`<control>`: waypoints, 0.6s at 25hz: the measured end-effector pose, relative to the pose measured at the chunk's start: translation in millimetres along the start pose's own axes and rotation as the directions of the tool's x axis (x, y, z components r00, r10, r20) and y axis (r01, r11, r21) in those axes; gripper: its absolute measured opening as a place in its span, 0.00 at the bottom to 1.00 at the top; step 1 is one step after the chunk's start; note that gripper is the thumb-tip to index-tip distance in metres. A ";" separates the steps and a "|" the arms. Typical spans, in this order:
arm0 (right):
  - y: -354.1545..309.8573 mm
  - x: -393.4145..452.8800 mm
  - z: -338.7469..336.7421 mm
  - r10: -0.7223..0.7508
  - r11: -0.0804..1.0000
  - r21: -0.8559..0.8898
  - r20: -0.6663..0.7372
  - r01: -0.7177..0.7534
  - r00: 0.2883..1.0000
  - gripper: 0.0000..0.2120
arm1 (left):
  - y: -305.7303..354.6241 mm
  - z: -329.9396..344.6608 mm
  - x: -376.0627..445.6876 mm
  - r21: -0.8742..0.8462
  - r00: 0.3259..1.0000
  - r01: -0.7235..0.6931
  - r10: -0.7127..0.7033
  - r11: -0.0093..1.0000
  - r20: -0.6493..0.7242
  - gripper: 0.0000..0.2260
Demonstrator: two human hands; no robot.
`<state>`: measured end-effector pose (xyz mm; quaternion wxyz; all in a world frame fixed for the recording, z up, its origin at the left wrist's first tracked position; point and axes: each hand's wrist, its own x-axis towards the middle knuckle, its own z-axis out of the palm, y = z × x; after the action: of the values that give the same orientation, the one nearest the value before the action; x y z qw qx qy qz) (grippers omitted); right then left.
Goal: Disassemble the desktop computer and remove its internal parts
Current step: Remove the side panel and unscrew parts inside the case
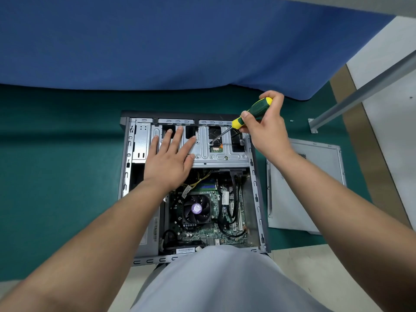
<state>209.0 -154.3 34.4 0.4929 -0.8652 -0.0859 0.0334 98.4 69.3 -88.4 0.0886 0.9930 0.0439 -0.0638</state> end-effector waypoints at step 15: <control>-42.7 5.1 5.4 -0.186 0.941 -0.222 0.292 0.255 0.938 0.15 | 0.1 0.2 1.1 -0.005 1.000 0.006 -0.006 1.000 -0.002 0.26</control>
<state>208.3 -127.4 68.5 0.3614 -0.8939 -0.2523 0.0821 99.4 69.3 -88.7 0.0908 0.9927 0.0472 -0.0631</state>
